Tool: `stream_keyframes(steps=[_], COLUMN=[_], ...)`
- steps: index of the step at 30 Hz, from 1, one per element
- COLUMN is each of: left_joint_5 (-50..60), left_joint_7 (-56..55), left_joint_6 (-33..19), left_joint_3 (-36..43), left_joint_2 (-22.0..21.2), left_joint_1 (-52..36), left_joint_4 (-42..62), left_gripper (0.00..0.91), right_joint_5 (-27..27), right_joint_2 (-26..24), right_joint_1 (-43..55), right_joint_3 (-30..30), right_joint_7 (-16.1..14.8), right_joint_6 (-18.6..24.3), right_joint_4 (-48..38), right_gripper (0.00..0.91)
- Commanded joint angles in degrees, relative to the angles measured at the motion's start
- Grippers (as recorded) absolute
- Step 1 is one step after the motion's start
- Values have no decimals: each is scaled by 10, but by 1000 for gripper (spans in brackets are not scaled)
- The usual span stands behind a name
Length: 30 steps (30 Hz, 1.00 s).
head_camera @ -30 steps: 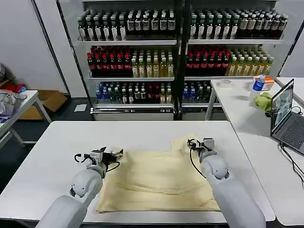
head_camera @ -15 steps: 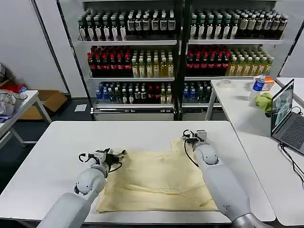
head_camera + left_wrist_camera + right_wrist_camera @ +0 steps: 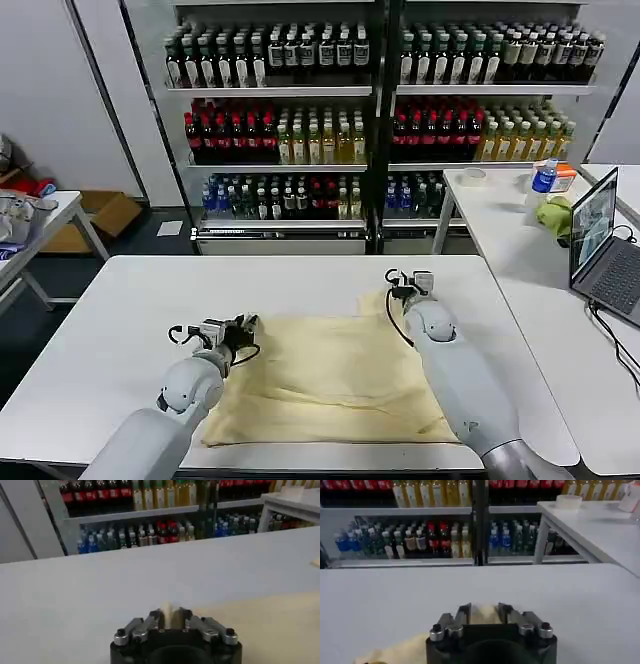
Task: Fold and organize the clothes.
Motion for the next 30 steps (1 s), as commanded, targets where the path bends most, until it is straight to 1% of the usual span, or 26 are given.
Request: stream_keyframes(steps=[1,6,7,8,11,15,20,24,28,30], left_joint_5=[-5,-12,-14,-16,-31,-39,-35,-41,-52,-56], left_joint_7=[1,0,0,1,2,0,-5,-3,-4,-4], left_joint_6=[0,-5,-7,-8,-13,-16,-16,-10,-2,0], left_joint_3=[1,-1,-2,-3,-7,-13,-15,-22,-37,-47], left_joint_2=[1,3,4,4,5,6,14,25,36,48], left_joint_1=[0,2,2,2,2,3,9,24,45,58], left_joint_4=[0,-5,-6,-8,-15,-30,-43,-73,-111,-130], left_gripper=[20,20,20,20,20,20,20,20,20,20], right_joint_5=[2,-6,-6,-7,-13,-18,-14,-9,-4,-3], right_joint_2=[3,-2,-2,-5,-13,-27,-47,-66,-89,-96], right_joint_1=[-12,-22,-22,-25,-32,-42,-65,-101,-146,-157], right_joint_3=[-1,1,1,1,-1,-2,1,14,37,44], right_joint_7=[3,7,7,7,7,6,7,11,12,13], right_joint_6=[14,69,69,83,95,97,84,68,60,58], right_joint_4=[17,45,46,60,91,141,203,270,322,334], right_gripper=[0,0,0,0,0,0,0,0,0,0])
